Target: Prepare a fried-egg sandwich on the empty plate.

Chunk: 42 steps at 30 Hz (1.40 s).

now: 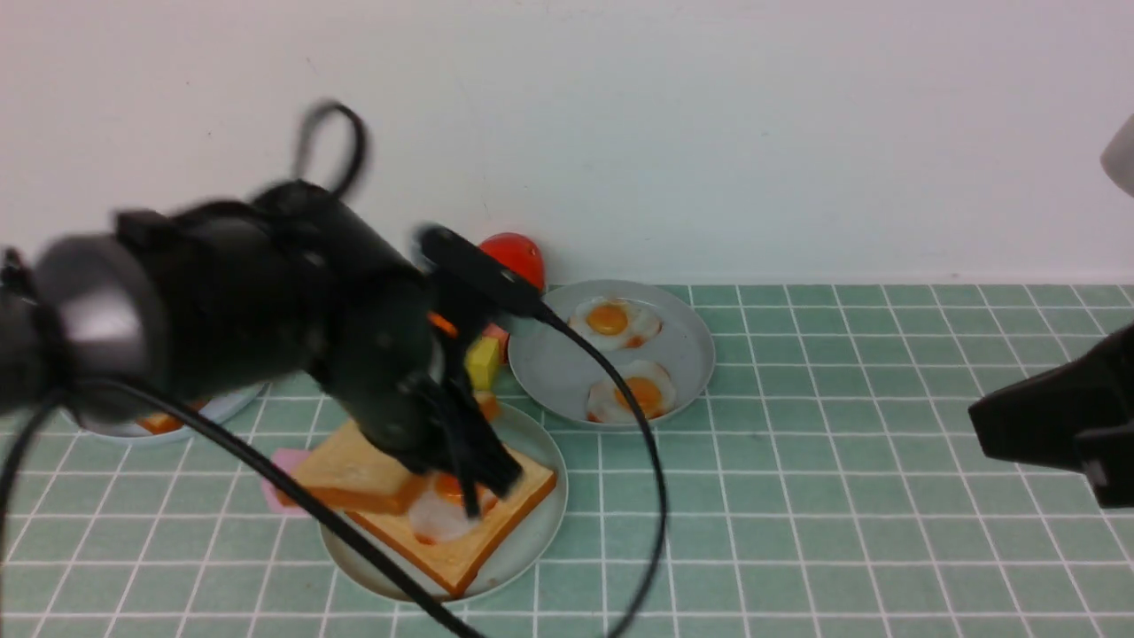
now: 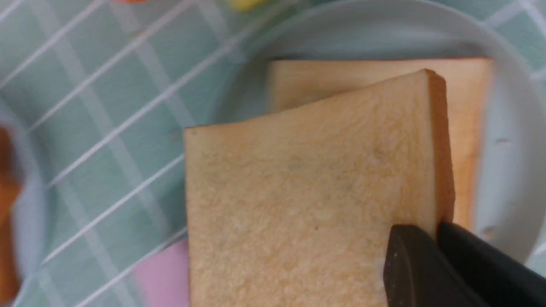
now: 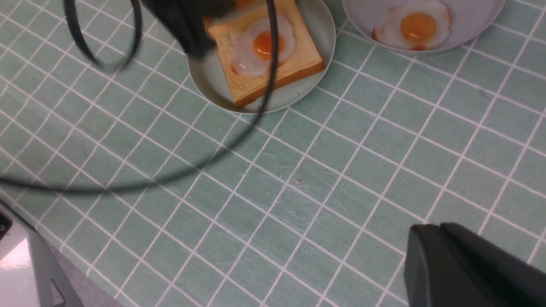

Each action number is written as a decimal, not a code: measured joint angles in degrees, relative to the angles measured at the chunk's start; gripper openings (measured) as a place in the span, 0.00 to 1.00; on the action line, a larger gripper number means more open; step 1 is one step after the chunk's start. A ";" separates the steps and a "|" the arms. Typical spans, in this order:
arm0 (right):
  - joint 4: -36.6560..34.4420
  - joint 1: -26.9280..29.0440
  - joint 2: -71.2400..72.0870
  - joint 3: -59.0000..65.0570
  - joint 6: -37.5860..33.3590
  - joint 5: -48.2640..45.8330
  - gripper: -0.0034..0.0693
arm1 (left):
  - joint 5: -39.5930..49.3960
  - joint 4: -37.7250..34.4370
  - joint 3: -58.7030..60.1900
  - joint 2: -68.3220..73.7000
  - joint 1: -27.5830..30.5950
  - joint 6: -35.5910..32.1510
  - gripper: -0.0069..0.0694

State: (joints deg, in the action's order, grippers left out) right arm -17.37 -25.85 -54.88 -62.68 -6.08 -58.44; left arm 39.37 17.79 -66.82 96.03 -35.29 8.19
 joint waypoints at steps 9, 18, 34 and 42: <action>-0.40 0.00 1.12 0.00 0.00 -1.63 0.11 | -5.32 2.60 0.01 6.25 -2.97 2.02 0.14; -0.65 0.00 1.12 0.00 0.00 -2.85 0.12 | -7.07 2.67 0.06 8.10 -2.97 2.02 0.14; -0.73 0.00 1.66 0.00 0.00 -2.90 0.14 | -4.03 -4.04 0.00 -0.38 -3.62 2.24 0.63; 2.45 0.00 10.54 0.13 0.61 -3.80 0.15 | -7.01 -6.37 5.88 -28.68 -8.65 8.98 0.15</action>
State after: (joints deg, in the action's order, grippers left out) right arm -14.92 -25.85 -44.34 -62.55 -5.47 -62.25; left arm 32.36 11.42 -60.94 67.34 -43.95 17.17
